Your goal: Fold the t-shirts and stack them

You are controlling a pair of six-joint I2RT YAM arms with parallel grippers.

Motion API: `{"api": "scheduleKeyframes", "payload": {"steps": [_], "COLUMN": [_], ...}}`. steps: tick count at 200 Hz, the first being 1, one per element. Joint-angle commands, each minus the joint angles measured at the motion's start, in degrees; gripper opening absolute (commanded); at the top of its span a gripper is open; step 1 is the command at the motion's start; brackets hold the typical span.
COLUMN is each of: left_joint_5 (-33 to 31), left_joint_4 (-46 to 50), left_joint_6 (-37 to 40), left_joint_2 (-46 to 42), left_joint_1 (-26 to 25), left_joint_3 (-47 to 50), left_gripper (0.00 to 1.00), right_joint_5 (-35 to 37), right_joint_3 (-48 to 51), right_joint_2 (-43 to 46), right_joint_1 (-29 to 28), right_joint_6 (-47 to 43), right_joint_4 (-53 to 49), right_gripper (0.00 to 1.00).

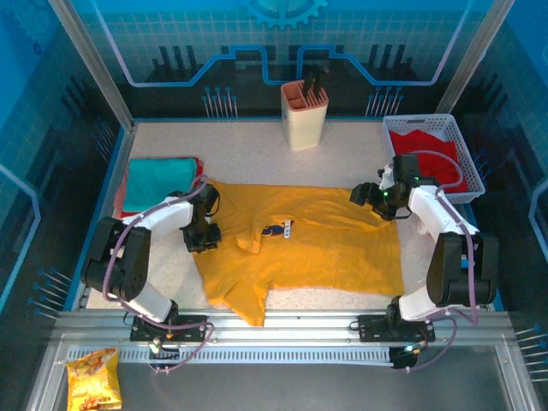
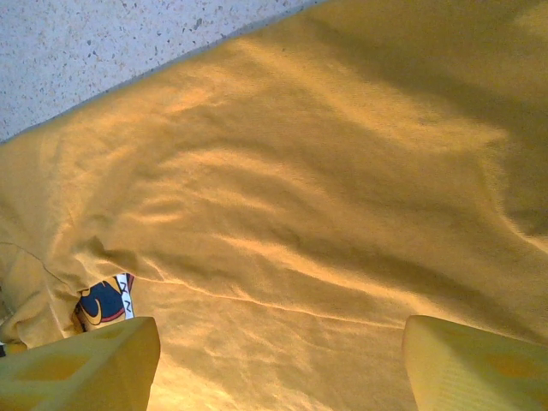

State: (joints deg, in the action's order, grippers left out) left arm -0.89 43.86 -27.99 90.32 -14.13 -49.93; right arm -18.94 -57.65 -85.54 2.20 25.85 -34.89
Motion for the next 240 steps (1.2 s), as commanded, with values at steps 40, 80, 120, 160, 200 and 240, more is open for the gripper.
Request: {"api": "scheduleKeyframes", "payload": {"steps": [40,80,120,160,200,240], "left_joint_5": [1.0,3.93,0.37,2.77,7.88,9.24], "left_joint_4": [8.16,9.31,11.5,11.41,5.91,0.65], "left_joint_6": [2.14,2.59,2.34,2.41,1.8,2.13], "left_joint_2": [-3.4,-3.5,-3.28,-2.99,1.61,15.0], "left_joint_1": [1.19,2.44,4.26,4.55,4.55,4.64], "left_joint_3": [-3.41,-2.37,-2.63,-8.46,-20.79,-31.26], "left_gripper": [0.0,0.0,0.06,0.46,0.43,0.41], "right_joint_5": [-1.41,-1.36,1.28,6.54,7.43,5.93], "right_joint_3": [-0.67,-0.89,-1.59,-4.78,-9.8,-12.95], "right_joint_2": [-1.2,-1.56,-1.96,-3.64,-9.99,-17.53], "right_joint_1": [-0.82,-0.81,-1.01,-3.56,-6.64,-6.94], "right_joint_6": [0.31,0.26,0.34,0.27,2.43,4.36], "right_joint_4": [0.53,0.66,-0.32,-2.02,-1.51,-0.37], "right_gripper": [0.76,0.76,0.76,0.76,0.76,0.75]}}
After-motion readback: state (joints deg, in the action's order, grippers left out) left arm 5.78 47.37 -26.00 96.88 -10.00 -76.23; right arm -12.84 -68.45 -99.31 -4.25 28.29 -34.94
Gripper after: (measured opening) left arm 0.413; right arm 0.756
